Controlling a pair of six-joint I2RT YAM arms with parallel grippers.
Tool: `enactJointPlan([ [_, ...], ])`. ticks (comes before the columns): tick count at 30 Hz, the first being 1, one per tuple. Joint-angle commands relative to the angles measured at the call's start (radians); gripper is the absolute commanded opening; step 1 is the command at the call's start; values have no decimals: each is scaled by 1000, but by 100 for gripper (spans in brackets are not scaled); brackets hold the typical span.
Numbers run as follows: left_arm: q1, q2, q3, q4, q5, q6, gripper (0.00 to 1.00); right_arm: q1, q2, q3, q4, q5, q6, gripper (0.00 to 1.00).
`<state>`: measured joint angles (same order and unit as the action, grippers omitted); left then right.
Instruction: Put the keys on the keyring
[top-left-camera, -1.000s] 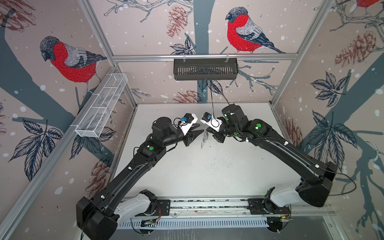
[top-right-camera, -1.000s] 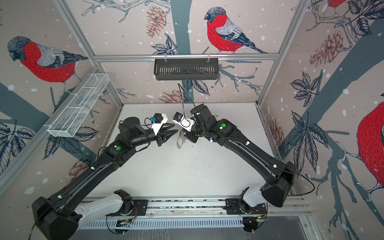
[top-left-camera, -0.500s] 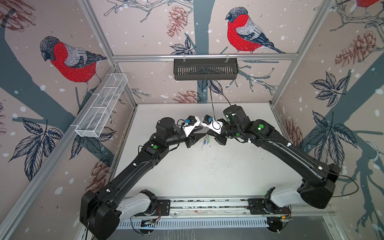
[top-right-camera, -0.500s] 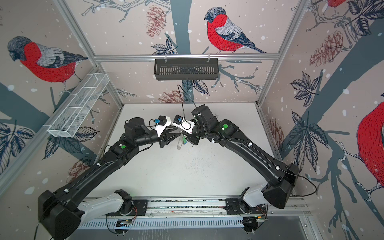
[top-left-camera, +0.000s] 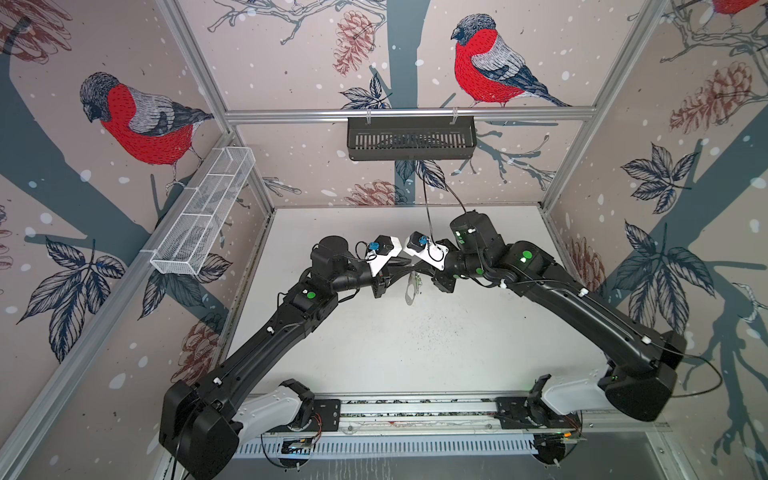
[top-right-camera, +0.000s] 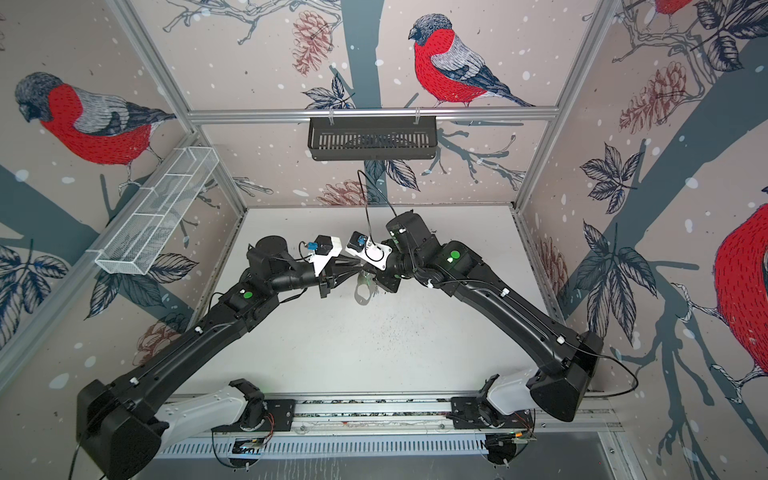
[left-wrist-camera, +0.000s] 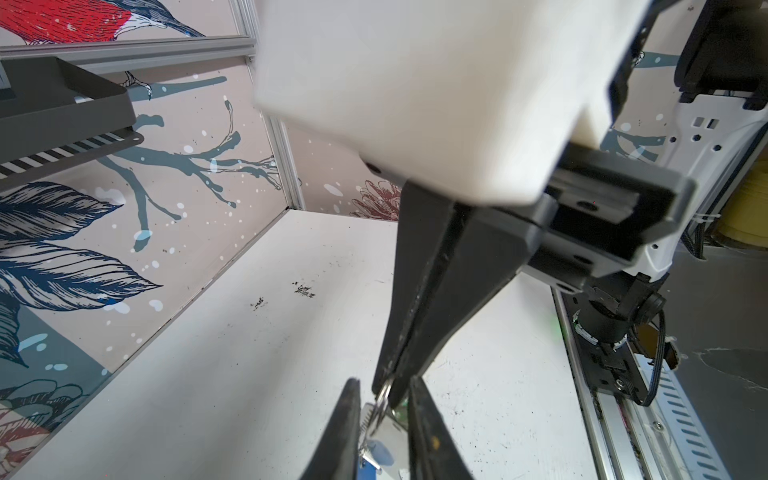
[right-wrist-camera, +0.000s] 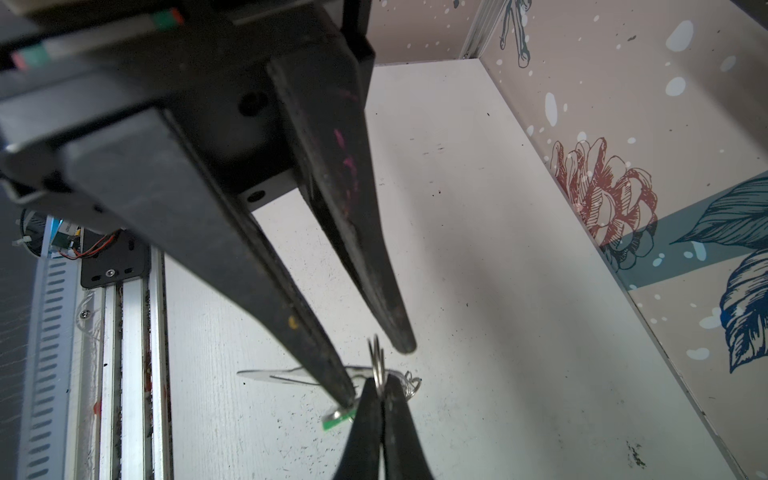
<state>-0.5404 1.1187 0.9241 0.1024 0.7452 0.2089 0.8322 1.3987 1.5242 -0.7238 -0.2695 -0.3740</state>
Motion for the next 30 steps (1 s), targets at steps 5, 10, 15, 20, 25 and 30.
enactJointPlan([
  [5, -2, 5, 5, 45, 35, 6, 20, 2, -20, -6, 50, -29, -14, 0],
  [10, -2, 12, 13, 45, 40, 3, 20, 2, -22, -6, 53, -43, -15, 0],
  [15, -2, 14, 18, 45, 51, 6, 18, 2, -21, -5, 57, -51, -19, 0],
  [20, -2, 21, 18, 43, 58, 7, 7, 2, -29, -10, 67, -59, -20, 0],
  [25, -3, 26, 12, 46, 62, 7, 0, 2, -44, -21, 82, -62, -18, 0],
  [30, -2, 19, -13, 91, 59, -12, 0, 1, -59, -35, 97, -50, -6, 0],
])
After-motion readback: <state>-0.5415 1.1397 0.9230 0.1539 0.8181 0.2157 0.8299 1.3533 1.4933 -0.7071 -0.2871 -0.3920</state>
